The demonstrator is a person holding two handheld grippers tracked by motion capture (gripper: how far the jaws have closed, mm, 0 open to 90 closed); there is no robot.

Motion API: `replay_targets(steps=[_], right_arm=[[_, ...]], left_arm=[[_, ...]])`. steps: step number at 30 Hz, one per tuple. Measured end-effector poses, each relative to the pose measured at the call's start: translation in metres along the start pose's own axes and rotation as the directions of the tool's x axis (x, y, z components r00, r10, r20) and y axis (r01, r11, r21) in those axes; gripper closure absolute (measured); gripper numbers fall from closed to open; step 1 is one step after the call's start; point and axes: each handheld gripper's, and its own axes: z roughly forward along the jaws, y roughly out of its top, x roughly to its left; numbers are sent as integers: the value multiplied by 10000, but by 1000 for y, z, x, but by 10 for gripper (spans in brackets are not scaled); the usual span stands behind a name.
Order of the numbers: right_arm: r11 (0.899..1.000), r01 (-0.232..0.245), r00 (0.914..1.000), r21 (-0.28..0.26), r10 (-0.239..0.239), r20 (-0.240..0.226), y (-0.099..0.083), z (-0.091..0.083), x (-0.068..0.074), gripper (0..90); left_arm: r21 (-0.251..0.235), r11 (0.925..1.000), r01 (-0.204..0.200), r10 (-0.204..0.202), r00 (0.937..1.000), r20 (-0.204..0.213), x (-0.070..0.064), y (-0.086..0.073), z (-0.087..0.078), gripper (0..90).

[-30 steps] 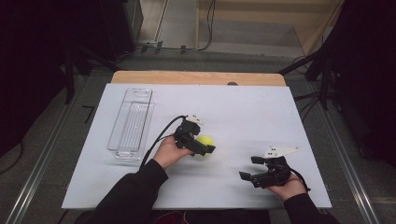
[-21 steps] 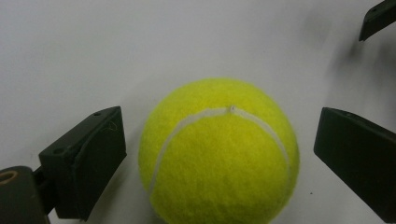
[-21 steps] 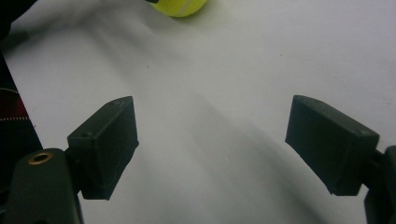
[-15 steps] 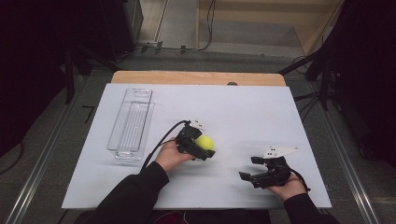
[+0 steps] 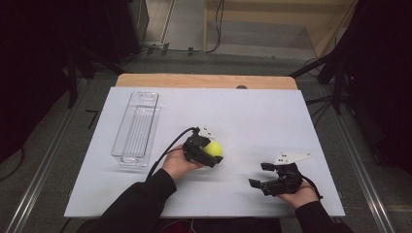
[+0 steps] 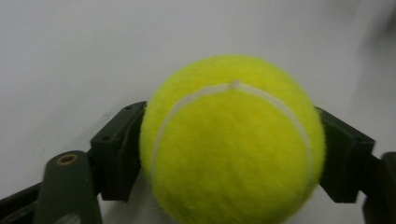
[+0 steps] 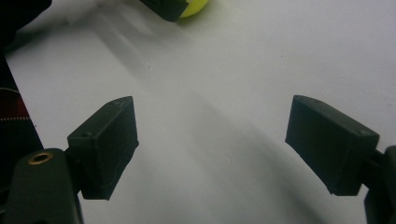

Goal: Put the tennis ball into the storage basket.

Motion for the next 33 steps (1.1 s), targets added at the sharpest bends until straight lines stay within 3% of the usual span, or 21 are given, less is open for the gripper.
replay_targets(steps=[20, 24, 33], right_arm=[[10000, 24, 10000, 24, -23, -27, 0, 0, 0, 149], [10000, -2, 10000, 8, 2, -31, 0, 1, 0, 149], [10000, -10, 10000, 8, 10, -10, 0, 1, 0, 149]], left_arm=[[26, 9991, 434, -434, 9991, 6, 2, 2, -2, 256], [-73, 9978, 651, -650, 9978, 133, 3, 4, -6, 257], [-123, 9981, 598, -596, 9981, 156, 1, 13, -20, 257]])
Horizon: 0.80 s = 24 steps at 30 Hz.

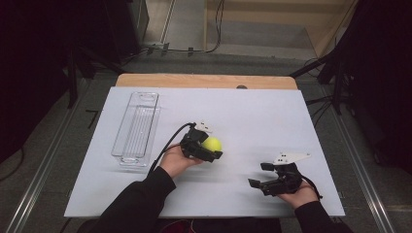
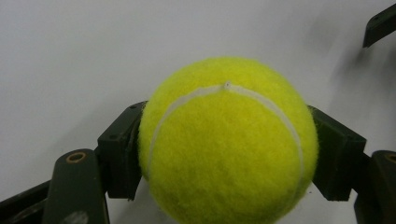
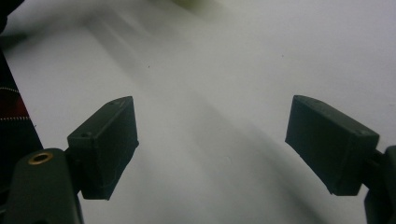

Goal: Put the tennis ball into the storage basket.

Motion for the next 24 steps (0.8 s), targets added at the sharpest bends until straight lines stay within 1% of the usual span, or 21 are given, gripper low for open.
replay_targets(steps=[5, 8, 15, 21, 24], right_arm=[[10000, 28, 10000, -29, -28, -9, 0, 0, -1, 149], [10000, 29, 10000, -35, -29, -9, 0, 0, -1, 148], [10000, -12, 10000, -54, 12, -6, 0, 0, -1, 149], [10000, -12, 10000, -50, 12, -10, 0, 0, -1, 149], [10000, -15, 10000, -64, 15, -25, 0, 0, -1, 149]], left_arm=[[-20, 10000, -83, 84, 10000, 53, -3, 6, -8, 257], [-87, 9999, -101, 102, 9999, 119, -4, 9, -14, 257], [-66, 9999, -107, 108, 9998, 154, -7, 15, -26, 257], [-186, 9998, 41, -36, 9996, 269, -7, 19, -37, 257], [-97, 9999, 55, -52, 9996, 284, -6, 19, -39, 257]])
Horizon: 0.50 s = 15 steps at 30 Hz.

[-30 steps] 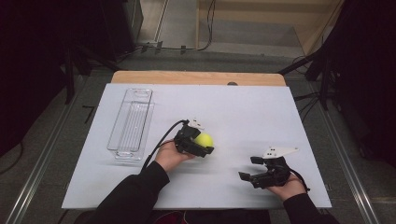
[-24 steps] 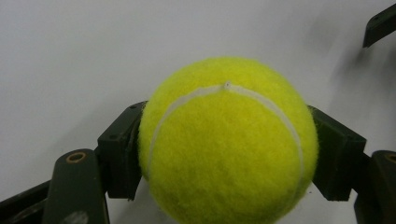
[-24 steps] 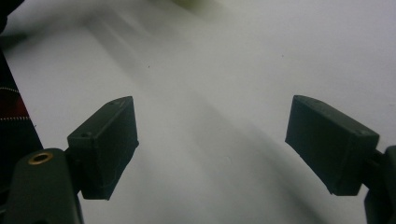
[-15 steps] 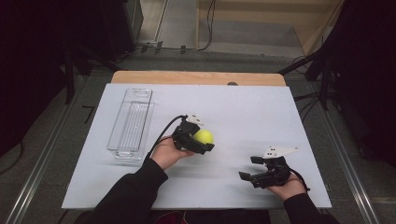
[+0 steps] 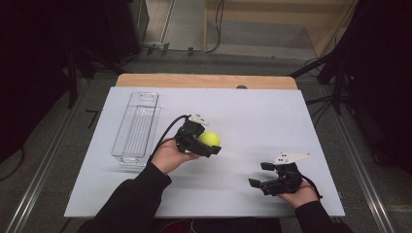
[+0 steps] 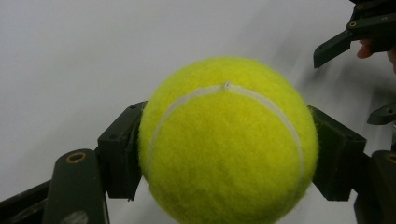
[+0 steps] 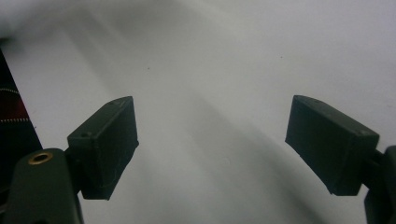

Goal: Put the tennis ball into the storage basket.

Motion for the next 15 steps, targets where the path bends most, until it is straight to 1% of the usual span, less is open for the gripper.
replay_targets(steps=[6, 15], right_arm=[[10000, -3, 10000, 12, 3, -6, 0, 0, 0, 149], [10000, -2, 10000, 20, 2, -16, 0, 0, -1, 149]], left_arm=[[88, 9999, 58, -58, 10000, 21, 2, 1, -3, 257], [58, 9996, 291, -291, 9996, 33, 7, 1, -10, 257]])
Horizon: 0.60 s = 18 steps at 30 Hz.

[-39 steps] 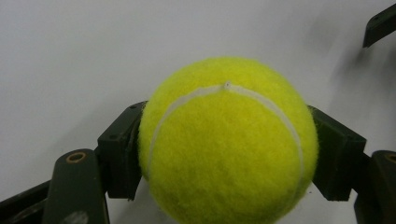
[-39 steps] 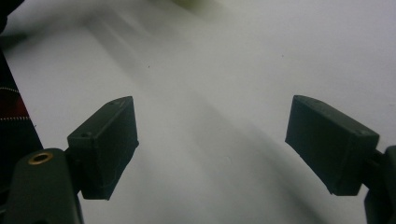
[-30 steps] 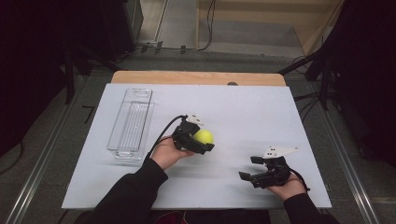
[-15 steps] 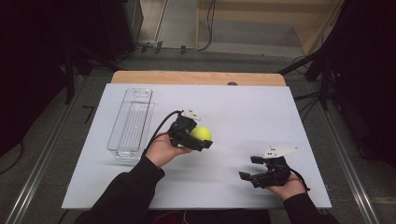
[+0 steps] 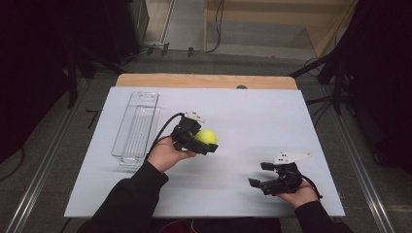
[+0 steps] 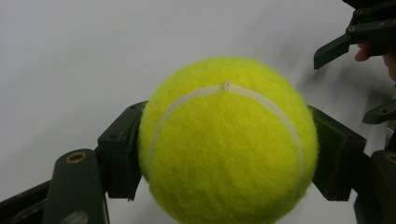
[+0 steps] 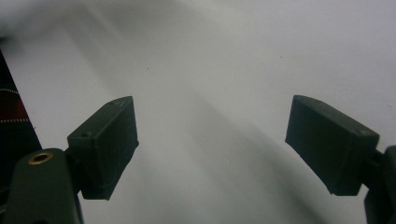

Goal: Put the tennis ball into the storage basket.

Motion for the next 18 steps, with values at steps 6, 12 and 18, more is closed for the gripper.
replay_targets(steps=[6, 12, 18], right_arm=[[10000, -30, 10000, -4, 30, 0, 0, 0, 0, 149], [10000, -46, 10000, -12, 46, 34, 0, 0, 0, 149], [10000, -21, 10000, -35, 21, 58, 0, -1, 0, 149]], left_arm=[[-25, 9999, 102, -102, 9999, -56, 4, 0, -6, 257], [-21, 9996, 279, -279, 9996, -100, 9, 0, -11, 257], [-25, 9992, 407, -407, 9990, -205, 15, -1, -17, 257]])
